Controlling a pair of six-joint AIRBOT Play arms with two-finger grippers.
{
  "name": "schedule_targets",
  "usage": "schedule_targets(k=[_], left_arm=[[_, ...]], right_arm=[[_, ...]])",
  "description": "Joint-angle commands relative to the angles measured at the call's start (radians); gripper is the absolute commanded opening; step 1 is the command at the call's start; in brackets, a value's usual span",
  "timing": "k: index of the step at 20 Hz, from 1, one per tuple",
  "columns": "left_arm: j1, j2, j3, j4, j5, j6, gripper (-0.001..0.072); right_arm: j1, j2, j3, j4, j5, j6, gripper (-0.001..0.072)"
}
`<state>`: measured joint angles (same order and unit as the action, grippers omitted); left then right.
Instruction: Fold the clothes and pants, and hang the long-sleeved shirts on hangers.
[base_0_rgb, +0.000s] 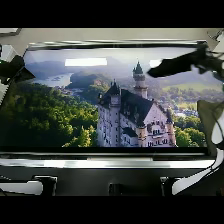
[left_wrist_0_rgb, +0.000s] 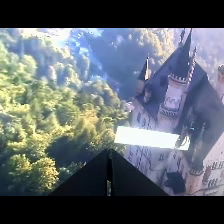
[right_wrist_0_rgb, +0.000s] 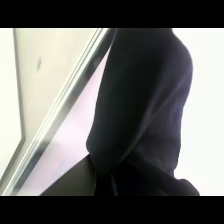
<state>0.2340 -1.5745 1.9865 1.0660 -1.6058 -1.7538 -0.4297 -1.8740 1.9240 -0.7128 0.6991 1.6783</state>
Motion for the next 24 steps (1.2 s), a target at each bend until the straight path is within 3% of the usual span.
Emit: schedule_targets(k=[1, 7, 17, 20, 24], left_arm=[[0.0, -0.001, 0.0, 0.0, 0.0, 0.0, 0.0018], [-0.001, -0.006, 0.0, 0.0, 0.001, -0.047, 0.0018], [-0.006, -0.006, 0.0, -0.031, 0.0, -0.064, 0.0018], [-0.016, -0.007, 0.0, -0.031, 0.0, -0.064, 0.0018], [-0.027, -0.007, 0.0, -0.031, -0.002, -0.063, 0.0018]], right_arm=[[-0.16, -0.001, 0.021, -0.072, 0.012, 0.021, 0.0031], [-0.294, 0.014, 0.021, -0.152, 0.191, 0.121, 0.0031], [-0.313, 0.185, 0.02, -0.719, 0.609, 0.439, 0.0031], [-0.313, 0.203, 0.019, -0.809, 0.716, 0.484, 0.0031], [-0.313, 0.266, 0.018, -0.882, 0.729, 0.51, 0.0029]])
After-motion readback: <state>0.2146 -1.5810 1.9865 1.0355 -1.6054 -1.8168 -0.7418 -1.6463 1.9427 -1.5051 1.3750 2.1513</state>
